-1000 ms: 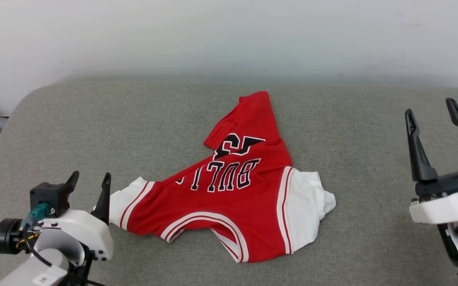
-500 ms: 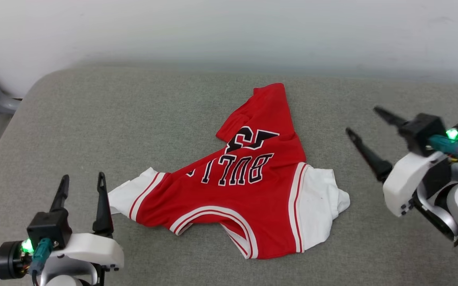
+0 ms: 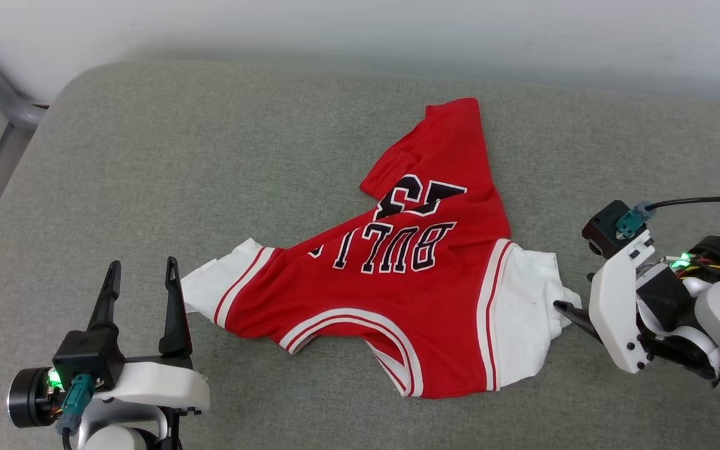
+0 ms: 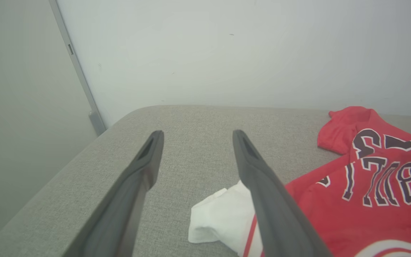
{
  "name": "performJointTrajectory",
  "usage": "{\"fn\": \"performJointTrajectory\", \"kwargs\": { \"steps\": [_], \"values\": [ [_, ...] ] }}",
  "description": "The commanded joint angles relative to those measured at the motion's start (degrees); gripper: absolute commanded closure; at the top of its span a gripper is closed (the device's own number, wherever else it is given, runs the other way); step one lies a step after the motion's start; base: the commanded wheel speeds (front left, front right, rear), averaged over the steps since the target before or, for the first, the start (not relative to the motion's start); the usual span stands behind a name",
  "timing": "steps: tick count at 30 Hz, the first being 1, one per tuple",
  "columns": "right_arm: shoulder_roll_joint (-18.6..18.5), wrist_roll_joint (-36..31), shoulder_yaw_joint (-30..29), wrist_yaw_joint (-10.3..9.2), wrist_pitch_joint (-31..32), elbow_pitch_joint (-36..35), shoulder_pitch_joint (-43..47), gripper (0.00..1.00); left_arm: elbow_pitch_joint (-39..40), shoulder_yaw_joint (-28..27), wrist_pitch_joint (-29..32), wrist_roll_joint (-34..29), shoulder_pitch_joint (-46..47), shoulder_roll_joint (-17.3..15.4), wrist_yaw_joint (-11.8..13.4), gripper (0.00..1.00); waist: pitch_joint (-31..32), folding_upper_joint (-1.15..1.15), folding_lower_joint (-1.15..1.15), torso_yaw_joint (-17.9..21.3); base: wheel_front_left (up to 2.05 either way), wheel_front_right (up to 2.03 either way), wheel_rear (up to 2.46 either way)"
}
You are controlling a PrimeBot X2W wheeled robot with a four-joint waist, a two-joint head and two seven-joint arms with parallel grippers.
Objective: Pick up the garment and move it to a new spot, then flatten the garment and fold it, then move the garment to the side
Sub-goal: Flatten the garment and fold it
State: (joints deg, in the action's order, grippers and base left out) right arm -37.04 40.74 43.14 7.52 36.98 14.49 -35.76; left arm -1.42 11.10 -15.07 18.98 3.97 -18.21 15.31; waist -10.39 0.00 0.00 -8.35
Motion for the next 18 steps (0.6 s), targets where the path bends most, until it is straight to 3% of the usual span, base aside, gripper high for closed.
{"fn": "performJointTrajectory", "kwargs": {
  "steps": [1,13,14,15,18],
  "values": [
    [0.61,0.23,0.49,-0.06,0.3,0.84,-1.1,0.0,-0.12,-0.54,-0.14,-0.72,0.79,0.58,-0.68,0.0,-1.18,0.0,0.0,-0.84,0.0,0.0,0.0],
    [5.74,1.71,10.94,-0.03,-2.27,12.27,-1.59,0.0,-1.55,-6.43,-0.14,-6.34,3.03,6.56,-7.47,0.0,-4.74,0.0,0.0,-2.08,0.0,0.0,0.0],
    [5.81,1.72,11.53,0.05,-3.72,12.35,-1.99,0.95,-1.66,-6.95,-0.14,-6.74,2.87,6.94,-7.83,0.0,-4.54,0.0,0.0,-1.82,0.0,0.0,0.0],
    [5.57,1.41,12.1,0.04,-5.28,12.38,-2.51,1.0,-1.84,-7.35,-0.14,-7.13,2.65,7.33,-8.31,0.0,-4.25,0.0,0.0,-1.56,0.0,0.0,0.0],
    [4.42,2.01,12.35,-0.05,-10.09,11.83,-3.51,1.0,-2.49,-8.64,-0.14,-8.16,1.74,8.25,-9.28,0.0,-2.72,0.0,0.0,-0.45,0.0,0.0,0.0]
  ]
}}
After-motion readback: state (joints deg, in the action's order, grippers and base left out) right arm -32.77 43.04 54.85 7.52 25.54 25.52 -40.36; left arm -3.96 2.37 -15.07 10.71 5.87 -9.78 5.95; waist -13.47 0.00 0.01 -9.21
